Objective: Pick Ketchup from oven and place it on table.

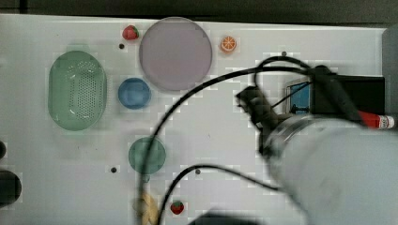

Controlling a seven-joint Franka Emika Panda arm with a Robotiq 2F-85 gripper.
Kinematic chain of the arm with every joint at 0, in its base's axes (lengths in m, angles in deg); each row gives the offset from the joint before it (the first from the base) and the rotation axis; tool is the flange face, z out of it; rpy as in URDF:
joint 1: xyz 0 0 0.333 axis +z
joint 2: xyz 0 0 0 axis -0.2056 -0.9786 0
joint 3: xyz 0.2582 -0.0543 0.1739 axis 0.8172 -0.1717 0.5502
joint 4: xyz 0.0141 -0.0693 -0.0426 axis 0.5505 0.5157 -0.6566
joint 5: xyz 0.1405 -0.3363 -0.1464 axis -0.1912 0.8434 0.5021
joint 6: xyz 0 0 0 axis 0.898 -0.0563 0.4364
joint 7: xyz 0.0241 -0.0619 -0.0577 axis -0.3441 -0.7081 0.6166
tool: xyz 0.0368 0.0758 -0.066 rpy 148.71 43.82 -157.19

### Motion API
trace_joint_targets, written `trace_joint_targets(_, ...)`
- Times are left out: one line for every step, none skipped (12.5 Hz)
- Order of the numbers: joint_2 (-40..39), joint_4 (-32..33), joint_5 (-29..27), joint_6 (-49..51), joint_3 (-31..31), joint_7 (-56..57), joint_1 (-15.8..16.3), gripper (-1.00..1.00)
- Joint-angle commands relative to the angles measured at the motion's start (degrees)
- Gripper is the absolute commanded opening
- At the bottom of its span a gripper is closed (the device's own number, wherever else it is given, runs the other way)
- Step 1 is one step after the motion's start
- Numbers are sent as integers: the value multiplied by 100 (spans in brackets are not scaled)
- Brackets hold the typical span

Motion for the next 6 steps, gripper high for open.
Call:
trace_joint_targets(-590, 141, -25, -442, -868, -192, -367, 100)
trace_joint_targets(-718, 141, -25, -646, -1091, -184, -384, 100)
trace_joint_targets(-862, 139, -25, -874, -1301, -184, -396, 100)
trace_joint_targets(-1016, 132, -25, -1094, -1488, -184, -402, 100)
trace_joint_targets(-1190, 117, -25, -1305, -1643, -184, -406, 100)
trace_joint_targets(-1387, 80, -29, -1432, -1769, -184, -411, 100)
